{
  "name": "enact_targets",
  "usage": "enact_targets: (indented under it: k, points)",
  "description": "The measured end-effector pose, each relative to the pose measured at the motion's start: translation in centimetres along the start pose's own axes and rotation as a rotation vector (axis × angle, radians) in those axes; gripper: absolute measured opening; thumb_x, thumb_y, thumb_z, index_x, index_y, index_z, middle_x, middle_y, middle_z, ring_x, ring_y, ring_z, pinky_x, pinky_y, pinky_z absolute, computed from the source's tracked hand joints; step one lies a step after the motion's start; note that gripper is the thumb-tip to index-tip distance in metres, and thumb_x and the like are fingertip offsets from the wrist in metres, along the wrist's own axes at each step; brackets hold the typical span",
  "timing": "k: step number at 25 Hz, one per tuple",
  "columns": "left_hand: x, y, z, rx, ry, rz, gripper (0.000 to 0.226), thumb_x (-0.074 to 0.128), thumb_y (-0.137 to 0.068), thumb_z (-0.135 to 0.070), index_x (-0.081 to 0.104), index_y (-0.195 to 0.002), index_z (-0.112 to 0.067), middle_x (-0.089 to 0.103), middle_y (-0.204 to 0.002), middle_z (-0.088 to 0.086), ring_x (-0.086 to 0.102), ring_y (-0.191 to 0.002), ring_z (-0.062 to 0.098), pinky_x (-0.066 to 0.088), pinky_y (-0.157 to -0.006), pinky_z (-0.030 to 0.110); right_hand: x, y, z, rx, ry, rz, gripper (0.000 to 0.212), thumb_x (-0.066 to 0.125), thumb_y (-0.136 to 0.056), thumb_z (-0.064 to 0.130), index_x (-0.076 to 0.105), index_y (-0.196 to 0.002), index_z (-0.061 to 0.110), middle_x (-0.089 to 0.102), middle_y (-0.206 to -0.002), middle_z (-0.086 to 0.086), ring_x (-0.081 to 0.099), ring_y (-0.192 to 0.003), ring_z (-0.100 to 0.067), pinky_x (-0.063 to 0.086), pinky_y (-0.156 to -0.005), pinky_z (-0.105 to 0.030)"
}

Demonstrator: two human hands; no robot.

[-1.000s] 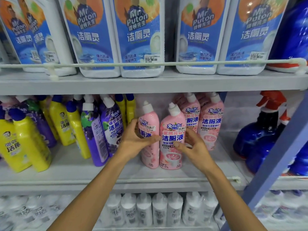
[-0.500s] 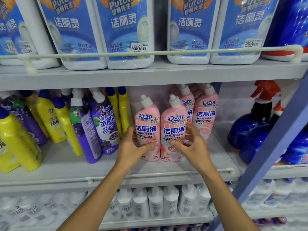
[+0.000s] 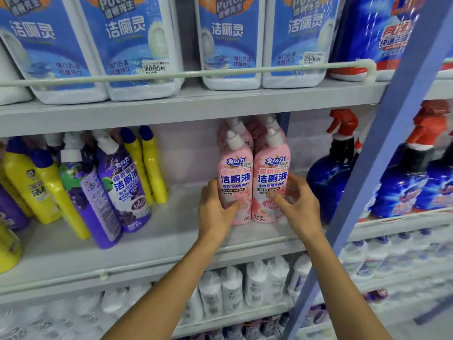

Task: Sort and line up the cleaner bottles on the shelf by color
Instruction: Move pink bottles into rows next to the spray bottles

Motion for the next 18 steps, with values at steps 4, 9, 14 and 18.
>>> enact_targets:
  k: [4,9,14,18]
  points:
    - [1.8,-0.6,-0.4,-0.024,0.012,-0.023,0.069,0.096,-0.066,-0.03,0.059,-0.123,-0.021,0.072,-0.11,0.0,0.069,-0.098,0.025,0.06,-0.085,0.043,1.0,-0.7,0.1,0.022,0.04,-0.151,0.066,0.09,-0.075,0.032,0.056,-0.131,0.027,0.07,-0.115,0.006,0.069,-0.098,-0.007,0.058,-0.083,-0.029]
    - [2.4,-1.7,0.2,-0.08,0.008,-0.034,0.066,0.096,-0.064,-0.032,0.056,-0.116,-0.032,0.076,-0.106,-0.004,0.073,-0.095,0.023,0.062,-0.084,0.046,1.4,-2.1,0.0,0.015,0.02,-0.136,0.067,0.091,-0.075,0.032,0.058,-0.132,0.022,0.072,-0.116,0.004,0.069,-0.099,-0.007,0.059,-0.085,-0.027]
    - [2.8,-2.3,0.3,-0.106,0.009,-0.025,0.063,0.094,-0.07,-0.029,0.057,-0.121,-0.029,0.077,-0.111,-0.003,0.074,-0.097,0.023,0.062,-0.087,0.046,1.7,-2.2,-1.2,0.057,-0.074,-0.164,0.068,0.092,-0.073,0.033,0.058,-0.132,0.024,0.073,-0.115,0.008,0.07,-0.103,-0.006,0.061,-0.091,-0.037]
    - [2.4,-1.9,-0.5,-0.121,0.062,-0.023,0.06,0.094,-0.072,-0.019,0.062,-0.122,-0.022,0.077,-0.109,-0.001,0.073,-0.088,0.017,0.062,-0.084,0.036,2.0,-2.0,-1.4,0.085,-0.167,-0.168,0.063,0.092,-0.075,0.024,0.06,-0.13,0.024,0.074,-0.114,0.008,0.07,-0.103,-0.005,0.061,-0.091,-0.041]
Point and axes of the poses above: each hand's wrist, its own y-axis away from the middle knuckle, its own x-axis out of the palm, z = x × y, the point moved 1 cm from there along -y, towards the middle knuckle
